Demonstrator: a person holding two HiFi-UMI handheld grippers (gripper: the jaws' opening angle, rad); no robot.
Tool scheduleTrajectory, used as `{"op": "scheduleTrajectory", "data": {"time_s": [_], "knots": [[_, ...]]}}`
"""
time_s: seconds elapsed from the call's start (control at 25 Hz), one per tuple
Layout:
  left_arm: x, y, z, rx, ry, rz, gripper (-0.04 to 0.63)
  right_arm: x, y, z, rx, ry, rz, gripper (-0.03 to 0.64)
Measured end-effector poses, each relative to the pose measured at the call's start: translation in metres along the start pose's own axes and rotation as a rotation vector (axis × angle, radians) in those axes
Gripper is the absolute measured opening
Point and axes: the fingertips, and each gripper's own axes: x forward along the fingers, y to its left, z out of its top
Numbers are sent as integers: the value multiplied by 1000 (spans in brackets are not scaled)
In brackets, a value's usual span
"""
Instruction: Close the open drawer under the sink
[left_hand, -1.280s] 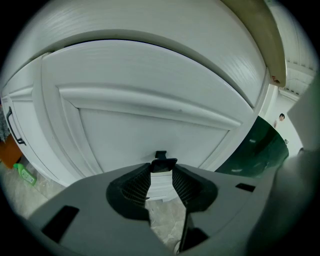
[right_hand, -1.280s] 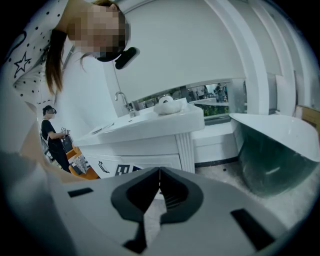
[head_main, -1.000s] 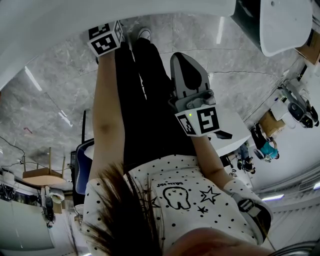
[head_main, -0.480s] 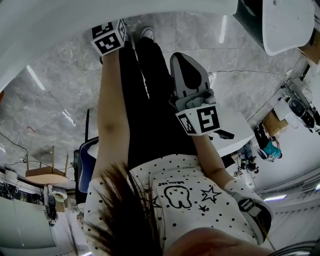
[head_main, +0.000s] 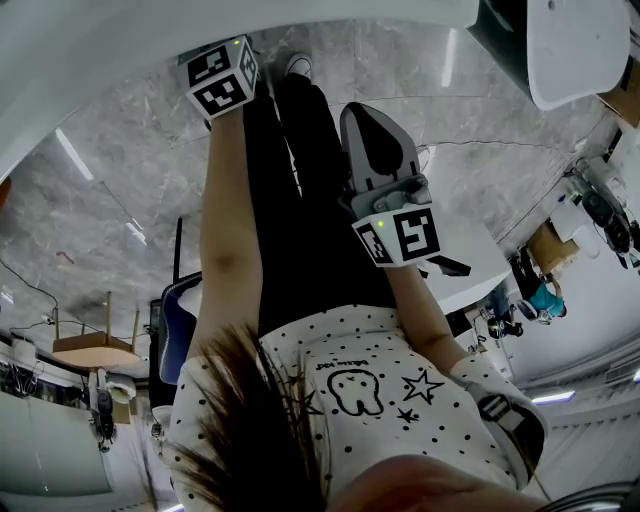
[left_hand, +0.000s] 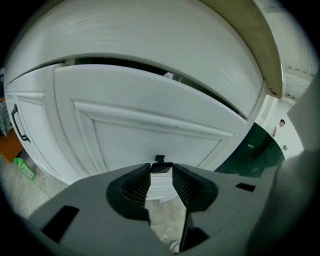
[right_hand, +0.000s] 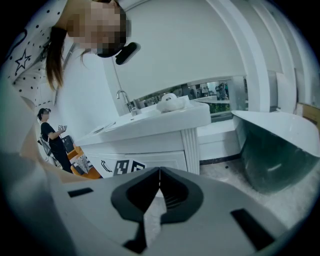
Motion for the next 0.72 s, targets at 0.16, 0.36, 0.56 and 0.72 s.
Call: {"op": "scheduleTrajectory", "data": {"time_s": [0.16,0.36,0.56,0.72], "knots": [[-11,0,5,7,-20,3,125,1,5,4,1,-17,7,14],[-35,-3,19,33,-41,28,22,-7,14,16,-8,-29,14,14],[-56,-10,39,48,-64,11,5,-15,18,19,-24,-8,8,14],[-77,-21,54,70,-80,-15,5,-29,23,27,-42,-3,27,14]]}}
